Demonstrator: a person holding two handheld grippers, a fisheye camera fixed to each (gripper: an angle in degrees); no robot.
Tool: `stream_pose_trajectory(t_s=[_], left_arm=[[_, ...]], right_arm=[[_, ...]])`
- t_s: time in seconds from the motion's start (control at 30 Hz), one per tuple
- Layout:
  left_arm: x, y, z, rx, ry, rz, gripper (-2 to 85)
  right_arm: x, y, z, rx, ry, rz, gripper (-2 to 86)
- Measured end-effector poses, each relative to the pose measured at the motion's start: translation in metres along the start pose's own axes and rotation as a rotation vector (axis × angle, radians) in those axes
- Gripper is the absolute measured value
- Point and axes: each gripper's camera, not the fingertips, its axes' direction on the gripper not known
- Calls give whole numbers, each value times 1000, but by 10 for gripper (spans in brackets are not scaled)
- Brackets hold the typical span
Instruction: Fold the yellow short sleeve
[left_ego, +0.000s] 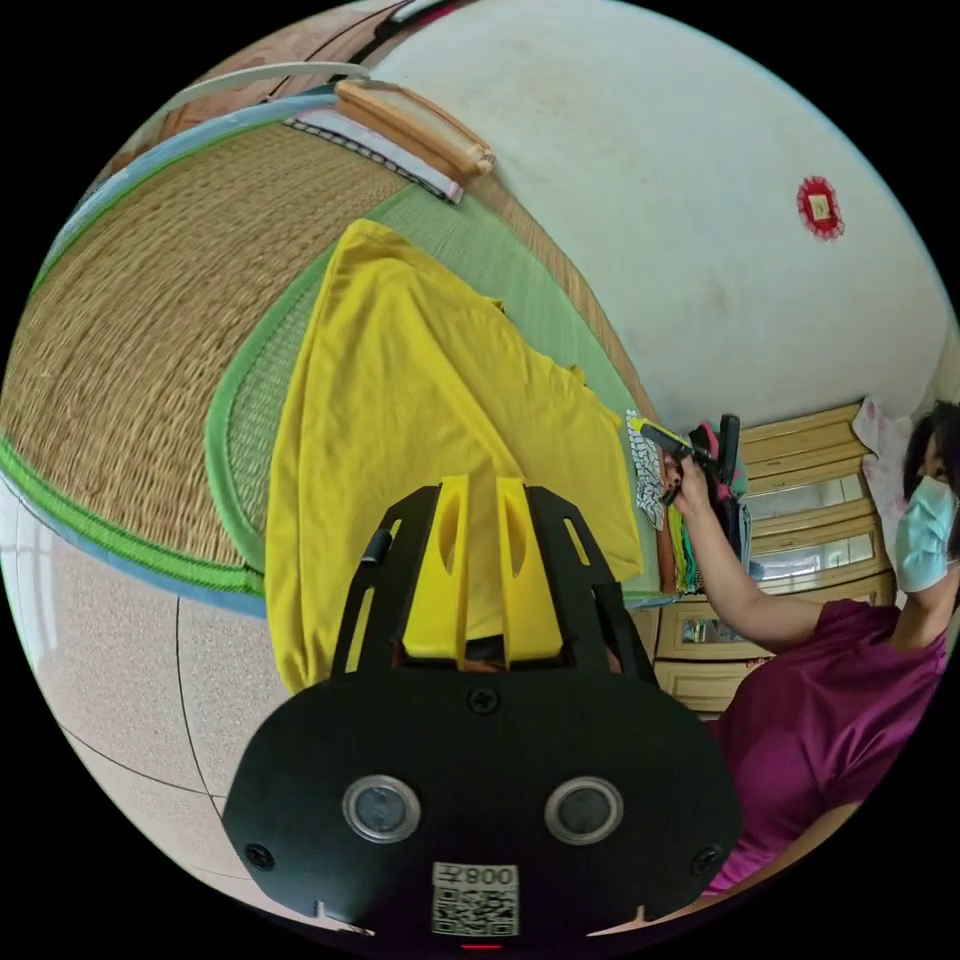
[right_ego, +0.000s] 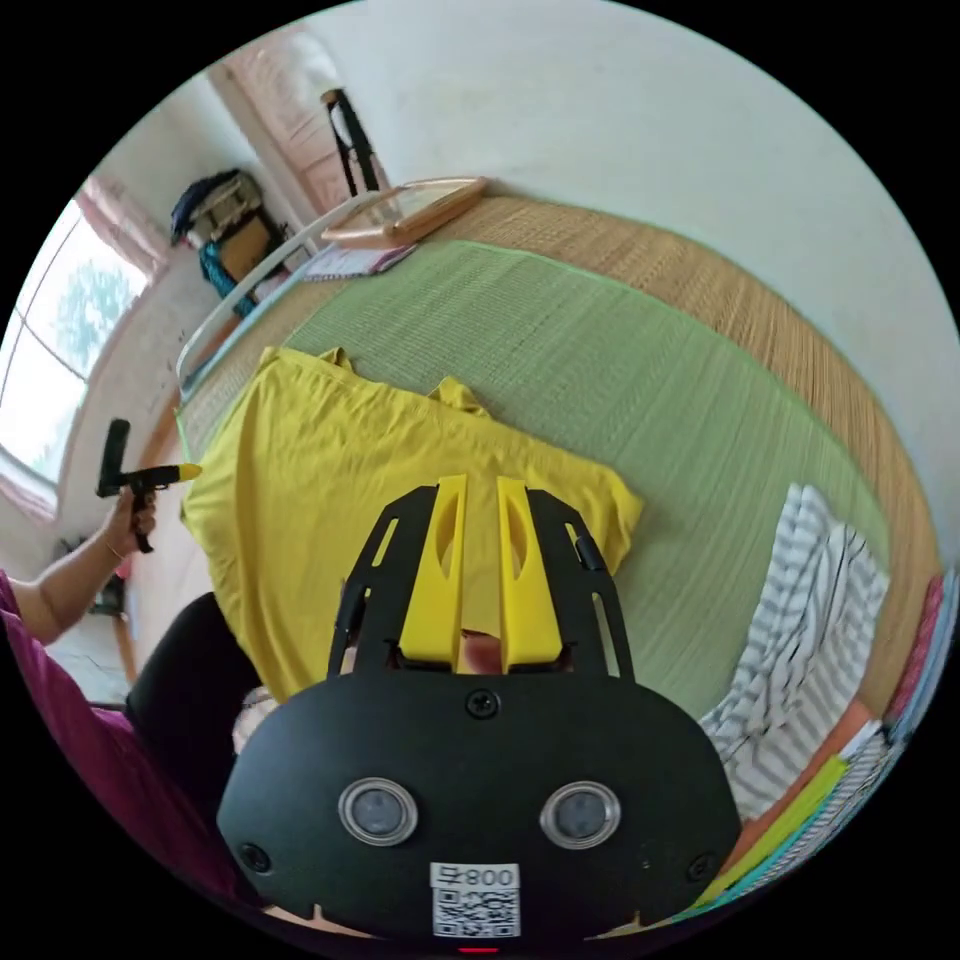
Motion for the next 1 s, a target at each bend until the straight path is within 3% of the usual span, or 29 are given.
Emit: stream_pose_trajectory(t_s=[0.17, 0.57, 1.0], left_arm=[[-8, 2, 39, -25, 7, 7, 40], [-21, 14, 92, -48, -56, 21, 7], [-38, 26, 129, -33, -85, 41, 2]], right_arm=[[-20, -47, 13, -85, 120, -121, 68], [-27, -88, 10, -168, 176, -114, -1], [33, -103, -30, -113, 138, 68, -6]])
